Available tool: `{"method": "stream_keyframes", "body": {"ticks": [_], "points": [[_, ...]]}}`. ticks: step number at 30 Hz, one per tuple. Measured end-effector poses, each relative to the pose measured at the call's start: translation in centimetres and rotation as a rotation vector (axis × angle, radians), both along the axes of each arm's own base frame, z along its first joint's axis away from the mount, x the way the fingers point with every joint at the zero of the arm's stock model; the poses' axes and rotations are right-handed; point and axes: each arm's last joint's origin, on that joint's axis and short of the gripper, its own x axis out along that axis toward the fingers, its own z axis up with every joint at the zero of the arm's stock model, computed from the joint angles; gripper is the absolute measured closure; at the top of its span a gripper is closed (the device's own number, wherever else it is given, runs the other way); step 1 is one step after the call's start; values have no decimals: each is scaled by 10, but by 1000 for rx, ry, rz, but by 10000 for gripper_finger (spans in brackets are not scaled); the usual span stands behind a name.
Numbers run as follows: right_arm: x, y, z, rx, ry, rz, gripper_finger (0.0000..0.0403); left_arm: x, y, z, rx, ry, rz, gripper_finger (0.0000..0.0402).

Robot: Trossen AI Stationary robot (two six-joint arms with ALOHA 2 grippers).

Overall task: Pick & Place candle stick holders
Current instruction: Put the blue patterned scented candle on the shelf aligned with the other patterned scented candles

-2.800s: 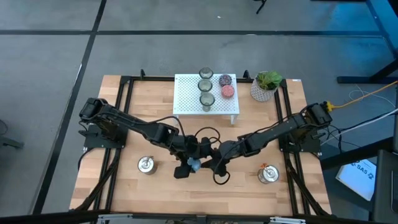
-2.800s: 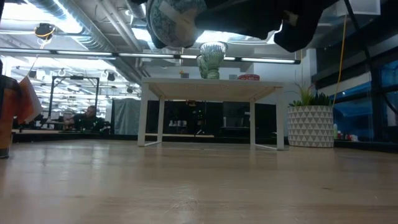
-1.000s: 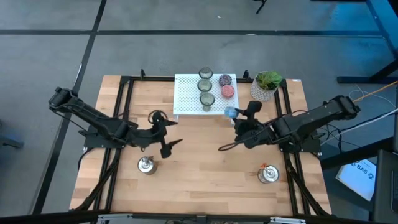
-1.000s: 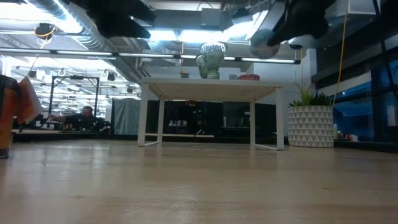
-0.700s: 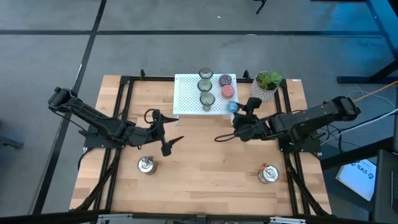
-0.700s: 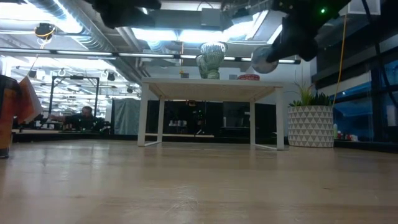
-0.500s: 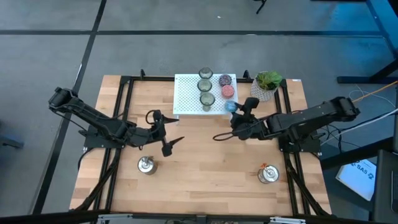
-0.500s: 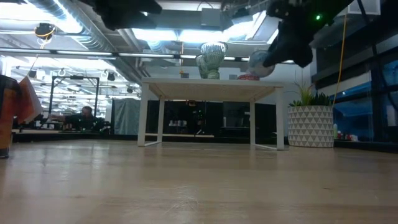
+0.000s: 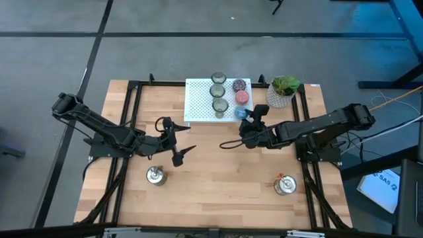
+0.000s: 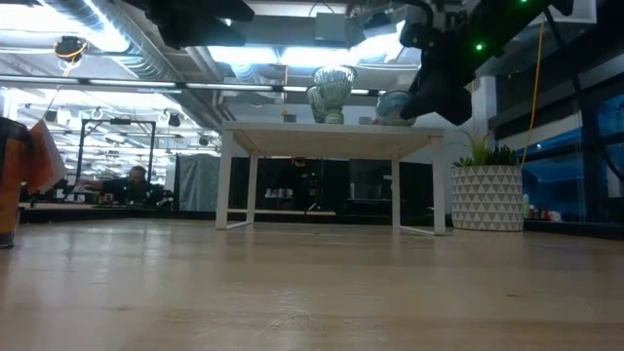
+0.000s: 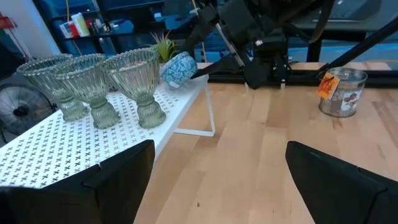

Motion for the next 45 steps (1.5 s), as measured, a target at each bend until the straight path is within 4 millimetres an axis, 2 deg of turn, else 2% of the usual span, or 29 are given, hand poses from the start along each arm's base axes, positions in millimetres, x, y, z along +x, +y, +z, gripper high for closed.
{"method": "stream_keyframes", "body": {"ticks": [7, 13, 17, 30, 34, 39, 45], "points": [[1, 1, -2, 56, 3, 33, 181, 0, 0, 0, -11, -5, 2, 41], [1, 1, -2, 121, -83, -14, 139, 0, 0, 0, -14, -6, 3, 41], [1, 1, -2, 134, -117, -39, 125, 0, 0, 0, -26, -11, 6, 41], [0, -5, -3, 176, -176, -108, 123, 0, 0, 0, -26, -11, 5, 41], [-3, -5, -3, 250, -190, -116, 123, 0, 0, 0, -26, -11, 5, 41], [-2, -2, 6, 357, -222, -78, 123, 0, 0, 0, -26, -11, 6, 41], [4, 9, 22, 372, -285, -26, 125, 0, 0, 0, -27, -11, 6, 41]]}}
